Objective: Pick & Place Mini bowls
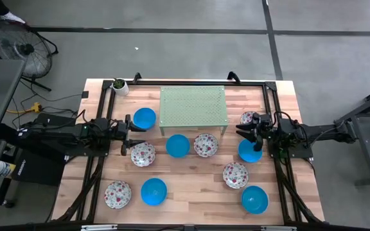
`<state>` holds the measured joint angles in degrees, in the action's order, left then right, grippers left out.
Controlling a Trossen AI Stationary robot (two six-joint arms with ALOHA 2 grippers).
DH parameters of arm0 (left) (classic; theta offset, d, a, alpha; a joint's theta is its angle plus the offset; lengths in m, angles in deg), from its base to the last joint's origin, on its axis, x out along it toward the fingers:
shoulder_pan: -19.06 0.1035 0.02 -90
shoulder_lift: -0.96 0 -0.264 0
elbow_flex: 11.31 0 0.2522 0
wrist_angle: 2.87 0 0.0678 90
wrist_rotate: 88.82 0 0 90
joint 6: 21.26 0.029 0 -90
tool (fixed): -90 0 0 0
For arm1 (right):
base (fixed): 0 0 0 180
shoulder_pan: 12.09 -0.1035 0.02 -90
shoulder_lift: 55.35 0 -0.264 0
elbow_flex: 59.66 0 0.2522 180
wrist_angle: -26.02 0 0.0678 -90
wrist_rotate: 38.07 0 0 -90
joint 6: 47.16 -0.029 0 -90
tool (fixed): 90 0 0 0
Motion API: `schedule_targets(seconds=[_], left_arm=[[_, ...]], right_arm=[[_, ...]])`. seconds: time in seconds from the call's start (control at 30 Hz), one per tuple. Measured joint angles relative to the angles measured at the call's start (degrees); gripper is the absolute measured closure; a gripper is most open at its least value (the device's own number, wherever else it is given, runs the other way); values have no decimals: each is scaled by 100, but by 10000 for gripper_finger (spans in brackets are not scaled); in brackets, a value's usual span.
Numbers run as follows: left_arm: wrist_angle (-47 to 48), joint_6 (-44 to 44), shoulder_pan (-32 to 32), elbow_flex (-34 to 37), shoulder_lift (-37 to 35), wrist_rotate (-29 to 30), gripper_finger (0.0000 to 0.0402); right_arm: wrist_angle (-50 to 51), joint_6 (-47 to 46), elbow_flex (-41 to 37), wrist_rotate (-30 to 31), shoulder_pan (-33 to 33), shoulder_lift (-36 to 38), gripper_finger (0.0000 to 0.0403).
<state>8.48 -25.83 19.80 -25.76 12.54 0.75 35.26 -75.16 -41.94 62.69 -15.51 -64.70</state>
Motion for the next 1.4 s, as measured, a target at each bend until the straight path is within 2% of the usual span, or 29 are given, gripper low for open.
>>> schedule_targets(seconds=[1.03, 1.2, 1.4], left_arm=[[0, 1, 1, 0, 1, 1, 168], [0, -1, 1, 0, 0, -1, 168], [0, 1, 1, 0, 1, -1, 168]], right_arm=[[2, 0, -1, 2, 1, -1, 258], [-82, 0, 0, 542, 1, -1, 258], [-541, 39, 1, 632, 8, 0, 258]])
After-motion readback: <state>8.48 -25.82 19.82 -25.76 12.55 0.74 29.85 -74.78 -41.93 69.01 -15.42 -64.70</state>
